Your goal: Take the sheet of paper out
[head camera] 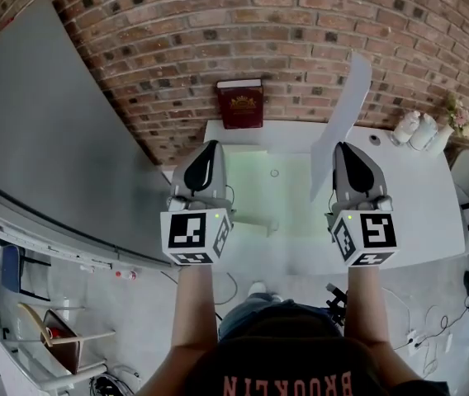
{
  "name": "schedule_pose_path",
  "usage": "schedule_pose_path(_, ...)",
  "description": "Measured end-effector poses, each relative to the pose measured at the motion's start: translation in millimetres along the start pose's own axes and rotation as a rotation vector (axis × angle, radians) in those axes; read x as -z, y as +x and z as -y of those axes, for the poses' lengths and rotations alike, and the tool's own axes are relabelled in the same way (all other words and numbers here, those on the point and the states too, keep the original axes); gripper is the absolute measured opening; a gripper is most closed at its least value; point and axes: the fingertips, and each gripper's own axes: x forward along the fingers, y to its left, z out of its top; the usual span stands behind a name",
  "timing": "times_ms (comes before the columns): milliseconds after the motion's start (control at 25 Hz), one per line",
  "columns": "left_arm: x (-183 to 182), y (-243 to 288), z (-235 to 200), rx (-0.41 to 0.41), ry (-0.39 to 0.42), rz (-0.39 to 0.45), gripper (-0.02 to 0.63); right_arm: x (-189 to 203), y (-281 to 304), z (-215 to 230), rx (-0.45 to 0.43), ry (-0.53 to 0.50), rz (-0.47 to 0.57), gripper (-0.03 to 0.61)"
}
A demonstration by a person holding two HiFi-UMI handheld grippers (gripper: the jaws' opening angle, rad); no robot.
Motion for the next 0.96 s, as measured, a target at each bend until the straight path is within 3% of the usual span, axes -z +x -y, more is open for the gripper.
schedule_pose_path(960,-28,-10,4,0.009,0.040,0.049,0.000,-25,-14,-6,-0.011,-0.038,0.056,0.002)
